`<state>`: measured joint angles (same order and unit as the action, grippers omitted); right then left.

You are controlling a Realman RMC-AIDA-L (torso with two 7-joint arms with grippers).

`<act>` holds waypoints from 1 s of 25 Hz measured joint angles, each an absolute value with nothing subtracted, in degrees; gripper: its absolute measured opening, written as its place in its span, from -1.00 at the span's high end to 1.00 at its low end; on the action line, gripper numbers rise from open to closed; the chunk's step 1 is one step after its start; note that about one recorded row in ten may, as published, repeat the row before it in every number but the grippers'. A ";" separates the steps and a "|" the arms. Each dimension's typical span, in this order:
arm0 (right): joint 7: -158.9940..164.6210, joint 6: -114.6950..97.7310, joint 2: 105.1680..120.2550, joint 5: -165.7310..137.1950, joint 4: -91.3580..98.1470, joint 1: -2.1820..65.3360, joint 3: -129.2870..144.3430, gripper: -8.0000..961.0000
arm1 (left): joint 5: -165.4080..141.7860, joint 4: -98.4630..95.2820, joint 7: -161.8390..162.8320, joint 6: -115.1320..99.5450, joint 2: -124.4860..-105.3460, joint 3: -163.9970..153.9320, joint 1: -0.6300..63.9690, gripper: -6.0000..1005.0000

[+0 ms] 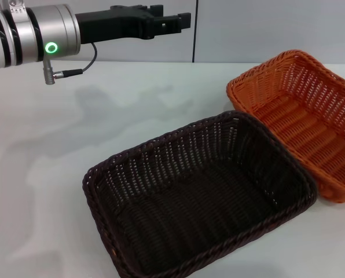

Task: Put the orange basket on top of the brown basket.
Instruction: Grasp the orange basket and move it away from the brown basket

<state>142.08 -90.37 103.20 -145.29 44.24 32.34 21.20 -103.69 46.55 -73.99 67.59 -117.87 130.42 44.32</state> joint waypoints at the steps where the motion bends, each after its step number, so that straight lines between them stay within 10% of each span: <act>1: 141.86 -90.18 103.34 -145.17 44.40 32.14 21.15 -0.52 | -103.69 46.38 -73.99 67.59 -117.88 130.43 44.31 -0.62; 10: 140.61 -89.79 103.13 -143.04 44.65 30.80 20.84 0.05 | -103.62 45.05 -74.19 67.65 -117.86 130.43 44.34 -0.62; 25: 138.25 -88.13 103.50 -128.35 46.41 24.70 20.76 0.19 | -103.00 44.73 -74.27 67.56 -117.78 130.45 43.98 -0.62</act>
